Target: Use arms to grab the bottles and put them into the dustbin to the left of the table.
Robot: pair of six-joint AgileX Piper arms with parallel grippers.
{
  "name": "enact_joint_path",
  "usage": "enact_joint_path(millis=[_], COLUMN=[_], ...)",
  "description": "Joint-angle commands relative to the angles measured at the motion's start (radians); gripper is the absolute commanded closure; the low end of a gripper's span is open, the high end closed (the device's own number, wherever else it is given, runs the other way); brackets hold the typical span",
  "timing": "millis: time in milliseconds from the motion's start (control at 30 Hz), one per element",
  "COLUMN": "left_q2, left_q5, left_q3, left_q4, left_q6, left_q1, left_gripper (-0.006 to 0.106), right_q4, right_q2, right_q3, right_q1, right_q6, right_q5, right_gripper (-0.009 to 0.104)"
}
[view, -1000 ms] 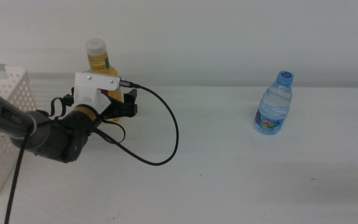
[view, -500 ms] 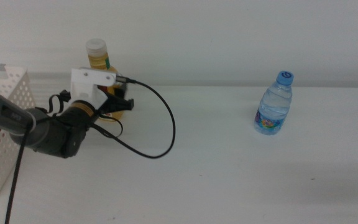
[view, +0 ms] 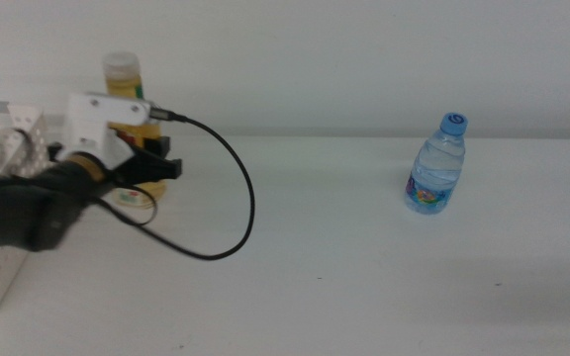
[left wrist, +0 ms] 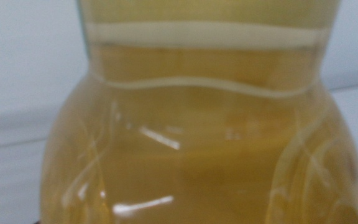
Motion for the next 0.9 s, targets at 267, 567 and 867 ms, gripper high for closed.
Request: enact_joint_path(millis=[267,567,867], left_q2=[-0.627,-0.514,-0.151], left_q5=[1.072,1.711,1.892], left_q3=[-0.051,-0.475,-0.830], left_q4=[-0.006,-0.211,-0.203], left_q6=[0.050,0.583,0.756], left_q1=[-0.030,0.280,0.494], left_gripper=[0.102,0.102,0.102], right_q4=[-0.004,-0.004,-0.004], right_q2=[-0.038,-0.038,-0.038], right_q3=[0.044,0.044,0.044], right_q1=[0.000,0.000,-0.001], right_q6=[-0.007,-0.007,-0.007], right_q5=[-0.001,-0.001,-0.001], right_gripper=[0.013,0.013,0.013])
